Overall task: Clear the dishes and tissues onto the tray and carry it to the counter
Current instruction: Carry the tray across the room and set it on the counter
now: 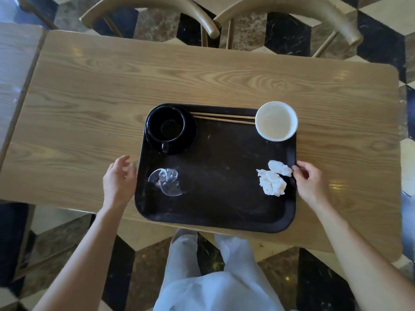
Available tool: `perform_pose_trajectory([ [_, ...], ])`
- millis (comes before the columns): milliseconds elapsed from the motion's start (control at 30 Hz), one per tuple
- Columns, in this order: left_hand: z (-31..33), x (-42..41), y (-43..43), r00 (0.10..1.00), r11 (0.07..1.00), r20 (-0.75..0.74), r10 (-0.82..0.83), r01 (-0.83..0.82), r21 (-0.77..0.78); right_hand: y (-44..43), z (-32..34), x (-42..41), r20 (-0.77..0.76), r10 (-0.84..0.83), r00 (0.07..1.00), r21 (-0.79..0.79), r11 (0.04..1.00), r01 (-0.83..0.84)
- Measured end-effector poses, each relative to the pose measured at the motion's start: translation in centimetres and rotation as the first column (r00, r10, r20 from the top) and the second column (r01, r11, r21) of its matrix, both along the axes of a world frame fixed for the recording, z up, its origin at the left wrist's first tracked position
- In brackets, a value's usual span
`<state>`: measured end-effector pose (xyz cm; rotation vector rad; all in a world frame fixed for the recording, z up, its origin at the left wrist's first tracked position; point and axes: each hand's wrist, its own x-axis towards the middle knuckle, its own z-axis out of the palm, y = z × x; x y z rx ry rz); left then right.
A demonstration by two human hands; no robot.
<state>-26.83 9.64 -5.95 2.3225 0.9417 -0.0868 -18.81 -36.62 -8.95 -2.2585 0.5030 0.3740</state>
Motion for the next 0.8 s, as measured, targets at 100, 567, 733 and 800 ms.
perform_pose_trajectory([
  [100,-1.1,0.4,0.1,1.000,0.994,-0.017,0.008,-0.009,-0.111,0.7,0.2,-0.3,0.043,-0.002,0.999,-0.051,0.999,0.004],
  [567,-6.0,1.7,-0.6,0.983,0.951,0.089,-0.163,0.133,0.278,2.4,-3.7,-1.5,0.283,-0.057,0.957,-0.262,0.956,0.134],
  [733,-6.3,1.6,-0.5,0.975,0.957,0.153,-0.159,0.114,0.268,1.9,-4.4,-1.4,0.333,-0.013,0.943,-0.258,0.960,0.105],
  [800,-6.2,1.8,-0.6,0.976,0.961,0.159,-0.145,0.101,0.259,1.8,-4.4,-1.2,0.334,-0.015,0.942,-0.239,0.966,0.101],
])
